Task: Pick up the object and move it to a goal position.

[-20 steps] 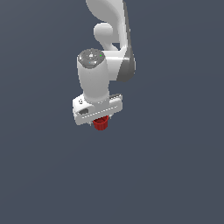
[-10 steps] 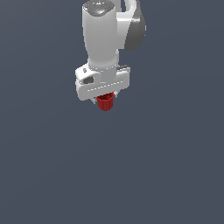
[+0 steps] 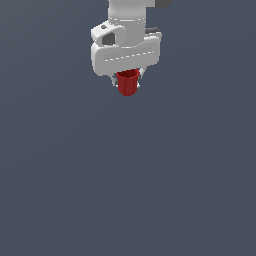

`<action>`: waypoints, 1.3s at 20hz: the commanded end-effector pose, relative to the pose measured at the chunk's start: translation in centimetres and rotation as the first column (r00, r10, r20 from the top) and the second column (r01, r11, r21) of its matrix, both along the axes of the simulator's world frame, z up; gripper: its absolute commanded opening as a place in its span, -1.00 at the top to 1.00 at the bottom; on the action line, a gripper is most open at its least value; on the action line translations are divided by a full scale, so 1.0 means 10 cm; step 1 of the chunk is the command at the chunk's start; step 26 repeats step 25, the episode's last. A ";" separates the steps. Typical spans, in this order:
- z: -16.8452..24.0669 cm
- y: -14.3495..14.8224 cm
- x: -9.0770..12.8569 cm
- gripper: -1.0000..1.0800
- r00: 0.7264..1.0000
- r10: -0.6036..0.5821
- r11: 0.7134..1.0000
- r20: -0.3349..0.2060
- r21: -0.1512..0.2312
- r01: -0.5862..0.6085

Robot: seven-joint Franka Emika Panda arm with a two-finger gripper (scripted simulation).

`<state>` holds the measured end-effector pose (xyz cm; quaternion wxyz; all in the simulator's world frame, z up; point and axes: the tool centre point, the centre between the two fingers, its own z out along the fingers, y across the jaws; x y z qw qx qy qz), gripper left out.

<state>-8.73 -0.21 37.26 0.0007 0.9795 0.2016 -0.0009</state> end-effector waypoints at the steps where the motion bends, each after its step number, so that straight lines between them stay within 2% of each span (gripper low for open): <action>1: 0.25 0.07 -0.13 1.00 1.000 0.000 1.000 0.001 0.000 0.000; 7: 0.75 0.19 -0.36 1.00 1.000 0.000 1.000 0.001 0.001 0.000; 13: 1.08 0.28 -0.50 1.00 1.000 0.000 1.000 0.001 0.001 0.000; 19: 1.22 0.32 -0.56 1.00 1.000 0.000 1.000 0.001 0.001 0.000; 26: 1.21 0.31 -0.54 1.00 1.000 0.000 1.000 0.002 0.002 0.000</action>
